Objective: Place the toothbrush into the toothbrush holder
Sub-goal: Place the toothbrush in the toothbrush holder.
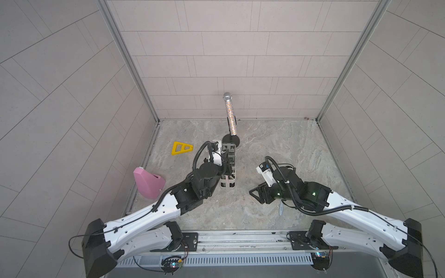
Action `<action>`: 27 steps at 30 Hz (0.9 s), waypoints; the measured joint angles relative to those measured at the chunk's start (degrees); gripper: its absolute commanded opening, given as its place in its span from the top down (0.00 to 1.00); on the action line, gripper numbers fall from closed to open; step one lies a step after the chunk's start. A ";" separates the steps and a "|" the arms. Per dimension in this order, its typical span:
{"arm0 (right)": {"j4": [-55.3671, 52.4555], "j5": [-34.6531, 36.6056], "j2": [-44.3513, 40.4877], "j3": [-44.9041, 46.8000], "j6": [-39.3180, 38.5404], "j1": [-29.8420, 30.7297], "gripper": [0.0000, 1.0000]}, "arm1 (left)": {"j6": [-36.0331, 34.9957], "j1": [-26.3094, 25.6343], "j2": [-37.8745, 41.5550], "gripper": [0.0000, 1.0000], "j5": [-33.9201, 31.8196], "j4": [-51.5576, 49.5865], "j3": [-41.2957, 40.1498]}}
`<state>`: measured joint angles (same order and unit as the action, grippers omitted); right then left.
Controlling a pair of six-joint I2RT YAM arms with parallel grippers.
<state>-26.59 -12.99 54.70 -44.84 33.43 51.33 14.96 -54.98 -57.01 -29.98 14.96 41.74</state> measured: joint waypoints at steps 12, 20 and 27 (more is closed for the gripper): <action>0.02 0.20 1.25 0.00 -0.02 -0.02 0.31 | -7.58 0.00 -7.19 0.99 -5.70 22.40 -6.84; 0.04 0.20 1.40 0.00 -0.02 -0.28 0.31 | -7.65 0.00 -10.36 0.98 -6.97 29.55 -9.01; 0.04 0.17 1.40 0.00 0.00 -0.35 0.31 | -8.20 0.00 -12.24 0.98 -7.93 32.92 -10.78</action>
<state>-26.55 -12.82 56.10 -44.84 33.43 50.98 6.76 -54.98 -69.25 -37.91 47.88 30.96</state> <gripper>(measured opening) 0.687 0.104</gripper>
